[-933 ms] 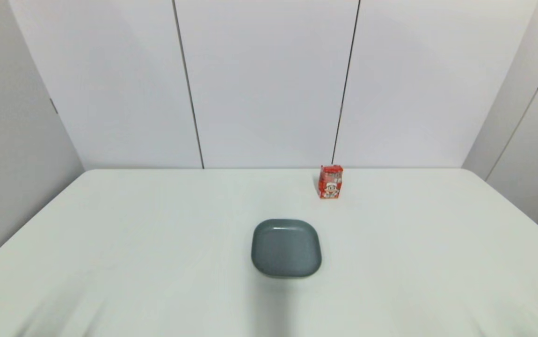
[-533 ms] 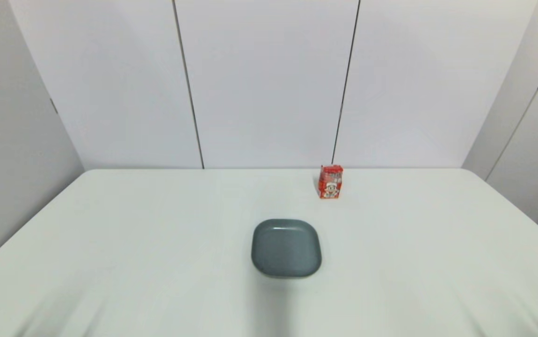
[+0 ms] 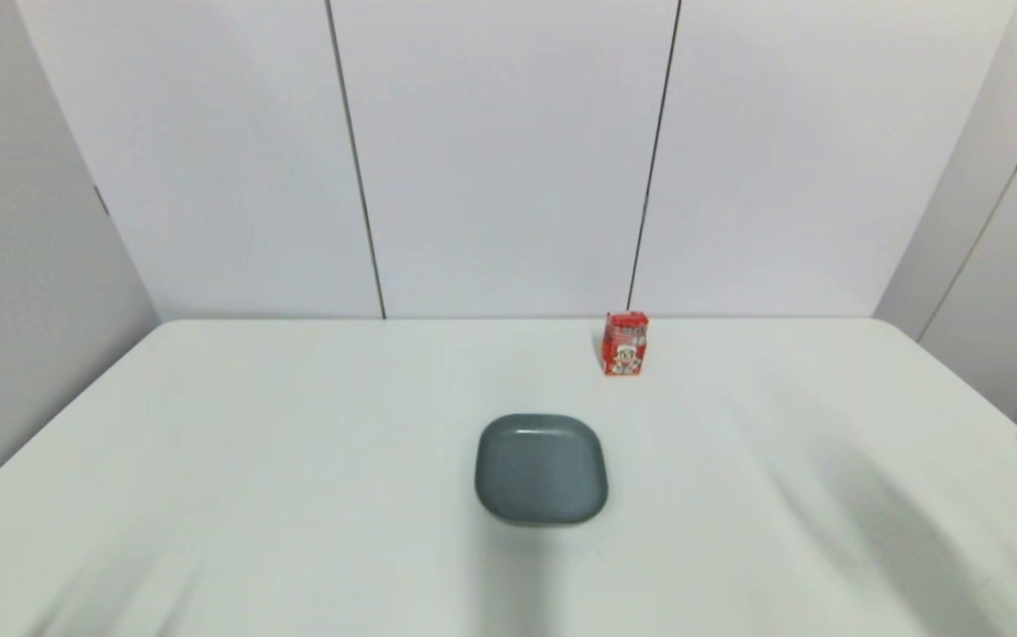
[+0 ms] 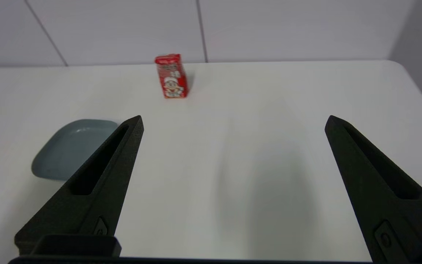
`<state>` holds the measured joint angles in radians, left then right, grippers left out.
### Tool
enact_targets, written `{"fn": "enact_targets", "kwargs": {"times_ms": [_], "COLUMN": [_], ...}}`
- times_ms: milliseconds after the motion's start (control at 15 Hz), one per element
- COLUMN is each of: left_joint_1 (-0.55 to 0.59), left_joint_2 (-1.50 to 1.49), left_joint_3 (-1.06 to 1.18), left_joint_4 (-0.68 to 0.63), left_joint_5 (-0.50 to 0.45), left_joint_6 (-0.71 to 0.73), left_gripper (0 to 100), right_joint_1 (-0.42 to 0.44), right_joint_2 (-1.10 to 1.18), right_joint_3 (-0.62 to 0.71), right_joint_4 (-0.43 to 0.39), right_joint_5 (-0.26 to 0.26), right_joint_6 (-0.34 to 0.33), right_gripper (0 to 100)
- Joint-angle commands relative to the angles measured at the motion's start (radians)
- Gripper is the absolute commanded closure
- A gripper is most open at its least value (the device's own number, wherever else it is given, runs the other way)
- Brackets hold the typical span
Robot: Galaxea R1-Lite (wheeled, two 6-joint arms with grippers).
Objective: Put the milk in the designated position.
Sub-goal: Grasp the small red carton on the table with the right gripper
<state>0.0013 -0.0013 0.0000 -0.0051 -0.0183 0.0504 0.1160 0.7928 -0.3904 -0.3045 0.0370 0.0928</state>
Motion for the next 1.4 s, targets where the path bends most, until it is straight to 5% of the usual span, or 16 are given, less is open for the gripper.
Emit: {"fn": "enact_targets", "kwargs": {"times_ms": [67,600,1133,1400], "left_joint_1": [0.0,0.0,0.0,0.0], "left_joint_2": [0.001,0.001,0.001,0.001], "left_joint_3": [0.002,0.0,0.0,0.002], "left_joint_4": [0.002,-0.001,-0.001,0.002], "left_joint_5": [0.0,0.0,0.0,0.0], "left_joint_6": [0.0,0.0,0.0,0.0], "left_gripper": [0,0,0,0], "right_joint_1": [0.064,0.099,0.134,0.139], "right_joint_2": [0.711,1.198,1.346,1.399], "right_joint_3": [-0.423,-0.78,-0.881,-0.927], "right_joint_4": [-0.116,-0.084,-0.076,-0.084], "right_joint_5": [0.076,0.08,0.192,0.19], "right_joint_6": [-0.104,-0.168,-0.174,-0.173], "right_gripper": [0,0,0,0]}}
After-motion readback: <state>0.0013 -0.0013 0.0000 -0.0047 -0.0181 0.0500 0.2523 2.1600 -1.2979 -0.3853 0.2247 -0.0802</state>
